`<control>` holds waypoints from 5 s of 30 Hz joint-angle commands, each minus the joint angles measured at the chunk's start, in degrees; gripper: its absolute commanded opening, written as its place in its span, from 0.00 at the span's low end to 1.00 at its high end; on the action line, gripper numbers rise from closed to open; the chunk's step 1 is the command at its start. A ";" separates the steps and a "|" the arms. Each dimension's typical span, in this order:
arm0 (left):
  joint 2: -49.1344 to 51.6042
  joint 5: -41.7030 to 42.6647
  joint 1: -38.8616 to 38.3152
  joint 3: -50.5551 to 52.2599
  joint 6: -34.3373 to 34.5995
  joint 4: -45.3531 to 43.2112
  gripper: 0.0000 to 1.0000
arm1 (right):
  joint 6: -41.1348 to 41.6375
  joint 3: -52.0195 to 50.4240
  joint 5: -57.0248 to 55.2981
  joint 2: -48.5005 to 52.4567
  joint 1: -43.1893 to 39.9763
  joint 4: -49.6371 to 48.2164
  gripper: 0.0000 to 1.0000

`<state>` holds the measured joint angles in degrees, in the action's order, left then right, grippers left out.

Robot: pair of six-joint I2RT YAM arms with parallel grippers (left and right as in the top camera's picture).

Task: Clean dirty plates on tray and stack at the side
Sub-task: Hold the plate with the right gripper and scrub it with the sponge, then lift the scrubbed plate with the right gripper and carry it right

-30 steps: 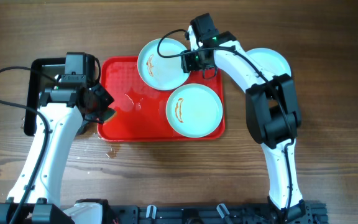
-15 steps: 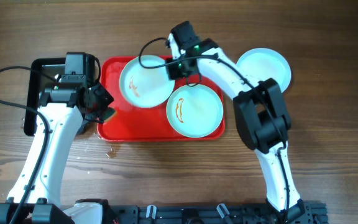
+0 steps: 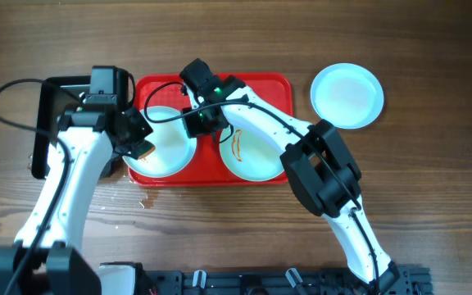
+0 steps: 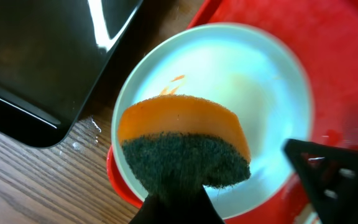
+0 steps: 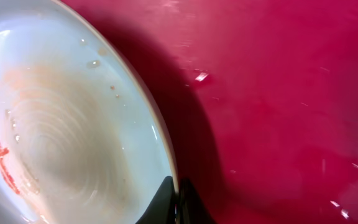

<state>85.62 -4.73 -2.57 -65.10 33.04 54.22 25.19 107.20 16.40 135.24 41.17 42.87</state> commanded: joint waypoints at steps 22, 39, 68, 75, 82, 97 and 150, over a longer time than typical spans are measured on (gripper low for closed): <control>16.17 12.83 -1.88 0.39 -7.76 -13.57 0.04 | 6.03 0.07 -16.59 1.27 -0.83 7.26 0.04; 24.81 9.20 -2.84 0.39 -9.94 -15.69 0.04 | 6.25 0.04 -16.44 1.27 -0.83 8.00 0.04; 23.56 12.37 -3.39 -4.17 -4.24 -20.72 0.04 | 6.47 0.04 -13.57 1.27 -0.83 7.54 0.04; 28.33 13.57 -3.43 -4.17 -4.13 -20.76 0.04 | 6.32 0.04 -13.40 1.27 -0.83 7.56 0.04; 28.33 -14.58 -3.34 -4.22 -1.46 -8.48 0.04 | 6.32 0.04 -13.42 1.27 -0.83 7.56 0.04; 15.80 -36.76 -7.58 -7.96 11.43 6.97 0.04 | 6.49 0.94 -16.02 1.25 -1.29 7.08 0.04; 5.57 -16.46 -7.28 -3.67 15.52 11.30 0.04 | -13.35 1.05 -37.83 -19.96 1.42 7.87 0.04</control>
<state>92.03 -21.45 -10.11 -69.21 50.22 65.73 5.41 108.47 -32.05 115.18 45.93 50.54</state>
